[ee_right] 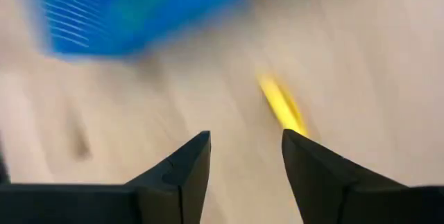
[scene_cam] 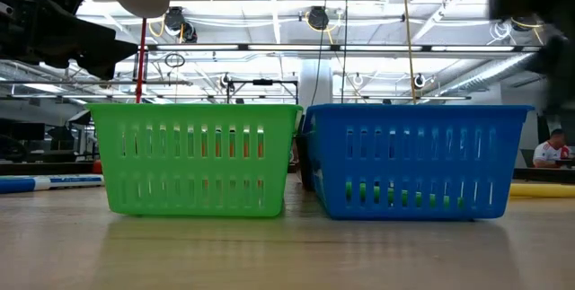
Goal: Pick & Place Markers
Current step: Put the bottom yellow pen into the blue basket
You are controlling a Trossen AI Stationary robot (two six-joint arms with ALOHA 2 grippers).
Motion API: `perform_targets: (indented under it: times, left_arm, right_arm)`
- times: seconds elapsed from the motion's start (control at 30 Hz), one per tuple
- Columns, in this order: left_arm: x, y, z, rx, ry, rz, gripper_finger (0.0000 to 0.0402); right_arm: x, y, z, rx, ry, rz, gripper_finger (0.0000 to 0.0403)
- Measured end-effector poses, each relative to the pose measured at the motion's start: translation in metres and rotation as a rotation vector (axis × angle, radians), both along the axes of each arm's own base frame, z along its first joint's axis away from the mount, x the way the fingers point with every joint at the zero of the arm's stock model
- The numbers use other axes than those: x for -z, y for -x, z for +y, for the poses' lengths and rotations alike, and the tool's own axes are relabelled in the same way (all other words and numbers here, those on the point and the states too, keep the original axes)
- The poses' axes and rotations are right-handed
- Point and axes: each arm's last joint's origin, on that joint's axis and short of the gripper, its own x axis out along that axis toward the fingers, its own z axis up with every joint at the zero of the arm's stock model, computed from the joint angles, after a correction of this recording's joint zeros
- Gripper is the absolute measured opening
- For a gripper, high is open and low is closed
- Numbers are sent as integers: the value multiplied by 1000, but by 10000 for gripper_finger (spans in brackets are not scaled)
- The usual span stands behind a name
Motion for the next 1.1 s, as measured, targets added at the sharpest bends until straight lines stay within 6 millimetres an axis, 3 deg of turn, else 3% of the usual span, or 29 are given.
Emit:
perform_targets:
  times: [0.07, 0.17, 0.47, 0.7, 0.9, 1.1]
  left_arm:
    - [0, 0, 0, 0, 0, 0, 212]
    - [0, 0, 0, 0, 0, 0, 212]
    - [0, 0, 0, 0, 0, 0, 212]
    - [0, 0, 0, 0, 0, -1, 212]
    - [0, 0, 0, 0, 0, -1, 212]
    - [0, 0, 0, 0, 0, -1, 212]
  right_arm:
    - [4, 14, -3, 151, -72, 191, 162]
    - [7, 29, -1, 241, -86, 351, 154]
    - [19, 32, 13, 319, -86, 416, 152]
    - [51, 27, 23, 306, -136, 529, 157]
    - [71, 26, 21, 279, -145, 493, 156]
    - [73, 29, 18, 196, -98, 496, 144]
